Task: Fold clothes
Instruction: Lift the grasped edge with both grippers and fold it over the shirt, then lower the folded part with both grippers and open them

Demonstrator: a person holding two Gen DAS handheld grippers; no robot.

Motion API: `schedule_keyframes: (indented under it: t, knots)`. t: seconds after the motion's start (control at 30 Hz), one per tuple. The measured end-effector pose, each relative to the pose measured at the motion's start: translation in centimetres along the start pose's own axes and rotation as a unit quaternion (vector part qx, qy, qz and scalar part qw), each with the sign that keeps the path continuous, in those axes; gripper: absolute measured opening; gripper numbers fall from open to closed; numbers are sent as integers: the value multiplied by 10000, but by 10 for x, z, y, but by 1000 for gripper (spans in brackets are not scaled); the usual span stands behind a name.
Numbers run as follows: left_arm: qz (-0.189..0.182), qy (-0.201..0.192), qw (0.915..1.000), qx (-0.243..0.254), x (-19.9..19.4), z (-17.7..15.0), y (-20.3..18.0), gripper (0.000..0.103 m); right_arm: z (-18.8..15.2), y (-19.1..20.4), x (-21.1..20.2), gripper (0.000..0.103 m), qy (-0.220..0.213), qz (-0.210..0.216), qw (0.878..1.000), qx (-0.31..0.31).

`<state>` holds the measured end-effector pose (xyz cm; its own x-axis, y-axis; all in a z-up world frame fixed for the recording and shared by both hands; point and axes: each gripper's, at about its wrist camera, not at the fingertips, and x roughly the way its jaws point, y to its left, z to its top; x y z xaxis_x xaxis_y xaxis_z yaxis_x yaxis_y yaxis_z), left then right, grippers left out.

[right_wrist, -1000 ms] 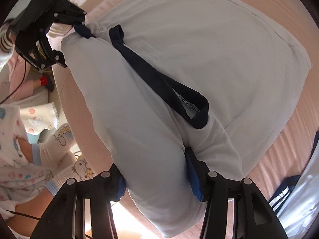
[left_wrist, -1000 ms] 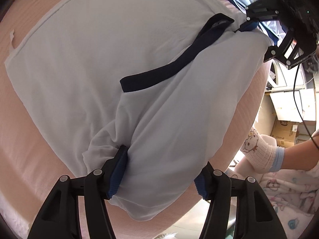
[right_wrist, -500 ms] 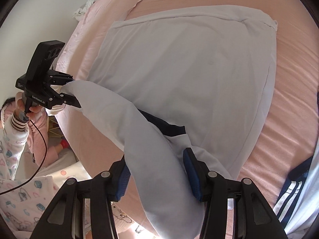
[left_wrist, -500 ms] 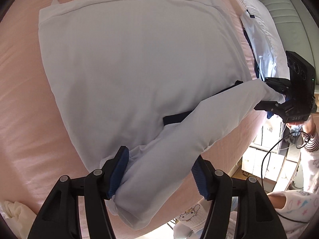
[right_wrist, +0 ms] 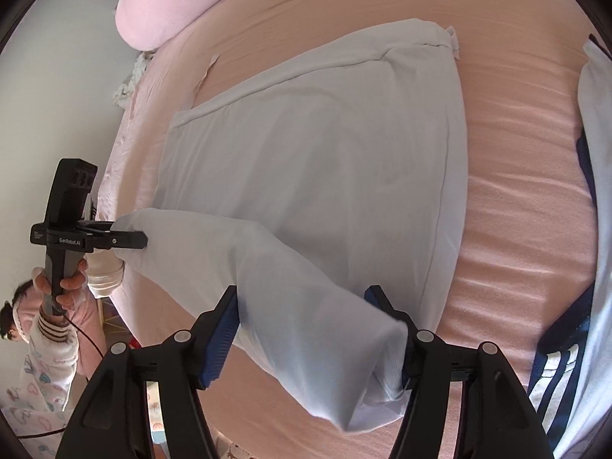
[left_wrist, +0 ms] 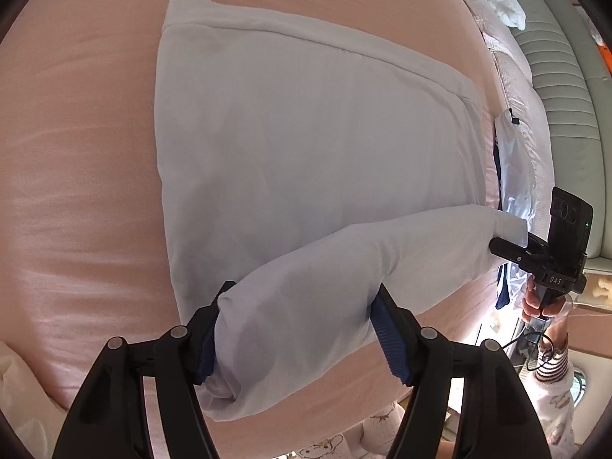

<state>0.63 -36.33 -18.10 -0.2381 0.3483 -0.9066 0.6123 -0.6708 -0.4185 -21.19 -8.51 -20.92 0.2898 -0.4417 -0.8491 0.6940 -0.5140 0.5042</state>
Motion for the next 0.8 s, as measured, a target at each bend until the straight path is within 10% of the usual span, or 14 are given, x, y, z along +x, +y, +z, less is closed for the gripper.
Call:
schedule_keyframes:
  t: [0.33,0.53,0.8]
  knots:
    - [-1133,-1395,9743,-1356,-46,-52,39,82,-27,-6,-59,77,-858,-267,9948,475]
    - [-669,-1638,9757,-1295,-45,-75,2,82,-51,-4,-70,77,-1070,-49,9915,741]
    - [-1075,-1788,9676,-1425,-35,-112,3,82,-71,0,-49,77,-1112,567,9826,1376]
